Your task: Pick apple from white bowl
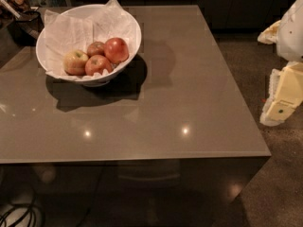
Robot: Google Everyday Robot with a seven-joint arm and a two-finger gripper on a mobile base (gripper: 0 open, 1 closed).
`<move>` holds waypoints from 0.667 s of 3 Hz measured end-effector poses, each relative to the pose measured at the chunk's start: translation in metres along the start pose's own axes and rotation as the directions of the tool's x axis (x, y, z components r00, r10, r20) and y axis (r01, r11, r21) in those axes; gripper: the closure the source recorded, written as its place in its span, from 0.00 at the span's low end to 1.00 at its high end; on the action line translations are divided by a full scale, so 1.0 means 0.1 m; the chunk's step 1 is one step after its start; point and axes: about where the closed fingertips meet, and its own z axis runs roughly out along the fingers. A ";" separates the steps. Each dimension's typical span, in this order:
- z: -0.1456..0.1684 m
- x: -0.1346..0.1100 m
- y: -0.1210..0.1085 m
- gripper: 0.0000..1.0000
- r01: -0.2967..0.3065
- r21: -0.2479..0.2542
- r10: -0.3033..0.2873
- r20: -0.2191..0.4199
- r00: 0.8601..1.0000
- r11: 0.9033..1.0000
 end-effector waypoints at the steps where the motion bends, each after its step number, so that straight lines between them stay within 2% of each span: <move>1: 0.00 0.00 0.00 0.00 0.000 0.000 0.000 0.000 1.000 1.000; 2: -0.02 -0.21 -0.17 0.00 0.010 -0.015 -0.010 -0.005 1.000 1.000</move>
Offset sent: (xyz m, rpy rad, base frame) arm 0.0531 0.0390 0.0269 -0.0165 0.0697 0.0308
